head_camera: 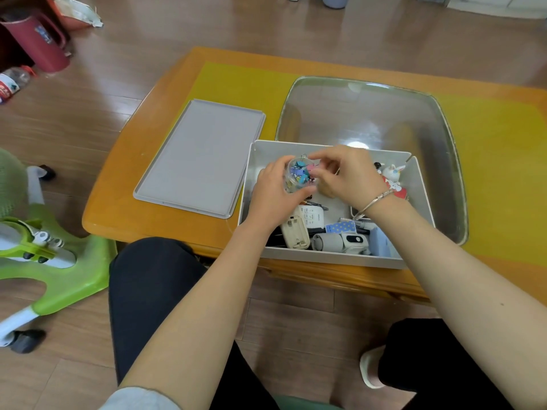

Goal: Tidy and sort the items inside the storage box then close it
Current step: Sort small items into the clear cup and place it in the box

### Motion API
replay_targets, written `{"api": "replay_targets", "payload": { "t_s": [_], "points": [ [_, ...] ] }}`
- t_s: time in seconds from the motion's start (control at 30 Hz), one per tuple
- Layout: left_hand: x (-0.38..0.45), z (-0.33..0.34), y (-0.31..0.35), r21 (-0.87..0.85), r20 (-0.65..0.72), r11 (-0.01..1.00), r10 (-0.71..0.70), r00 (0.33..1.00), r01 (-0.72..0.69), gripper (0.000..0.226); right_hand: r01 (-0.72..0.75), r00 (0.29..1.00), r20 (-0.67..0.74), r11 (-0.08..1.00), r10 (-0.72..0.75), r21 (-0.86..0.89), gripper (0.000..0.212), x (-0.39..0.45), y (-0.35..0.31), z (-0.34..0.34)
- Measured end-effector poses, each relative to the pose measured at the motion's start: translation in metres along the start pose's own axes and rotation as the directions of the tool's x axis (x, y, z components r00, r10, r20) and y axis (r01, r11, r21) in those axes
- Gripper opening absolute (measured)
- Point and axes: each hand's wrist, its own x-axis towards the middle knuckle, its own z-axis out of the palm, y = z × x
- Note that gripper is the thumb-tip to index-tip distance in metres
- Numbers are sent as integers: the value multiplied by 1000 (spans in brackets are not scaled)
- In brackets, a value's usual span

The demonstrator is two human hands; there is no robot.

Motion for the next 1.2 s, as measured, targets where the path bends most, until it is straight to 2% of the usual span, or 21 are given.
{"api": "replay_targets", "payload": {
  "t_s": [0.13, 0.23, 0.3, 0.4, 0.57, 0.77, 0.87, 0.97, 1.07, 1.13, 1.2],
  "points": [
    [0, 0, 1, -76, 24, 992, -95, 995, 96, 49, -78, 983, -146, 968, 115, 237, 11, -3, 1, -11],
    [-1, 0, 2, 2, 10, 999, -48, 999, 48, 58, -84, 966, -214, 959, 145, 271, 13, -5, 3, -16],
    [-1, 0, 2, -1, 5, 1000, -22, 1000, 22, 64, -97, 963, -214, 953, 163, 287, 14, -7, 4, -17],
    [-1, -1, 2, -73, 15, 996, -56, 998, 57, 65, -99, 973, -167, 944, 157, 315, 15, -9, 2, -13],
    [-2, -1, 2, -87, 31, 994, -57, 998, 59, 61, -63, 990, -105, 968, 91, 244, 14, -7, -2, -10],
    [-3, 1, 2, -47, 97, 999, 7, 995, -3, 63, 22, 997, 69, 998, -18, -62, 22, -4, 4, -16],
    [-4, 2, 3, -47, 134, 999, -2, 991, 9, 60, 71, 993, 97, 997, -67, -37, 32, -9, 5, -19],
    [-5, 0, 8, -136, 104, 988, -62, 993, 76, 59, 7, 1000, 20, 999, -8, 49, 39, -15, 9, -27],
    [-6, -6, 13, -242, 81, 958, -140, 987, 155, 61, -135, 988, -63, 989, 138, 54, 36, -23, 22, -37],
    [-7, -12, 15, -244, 35, 958, -145, 989, 150, 61, -245, 969, -10, 969, 246, 41, 26, -29, 32, -43],
    [-9, -19, 17, -207, -13, 975, -89, 996, 85, 56, -292, 953, 86, 956, 291, -12, 22, -35, 42, -47]
  ]
}}
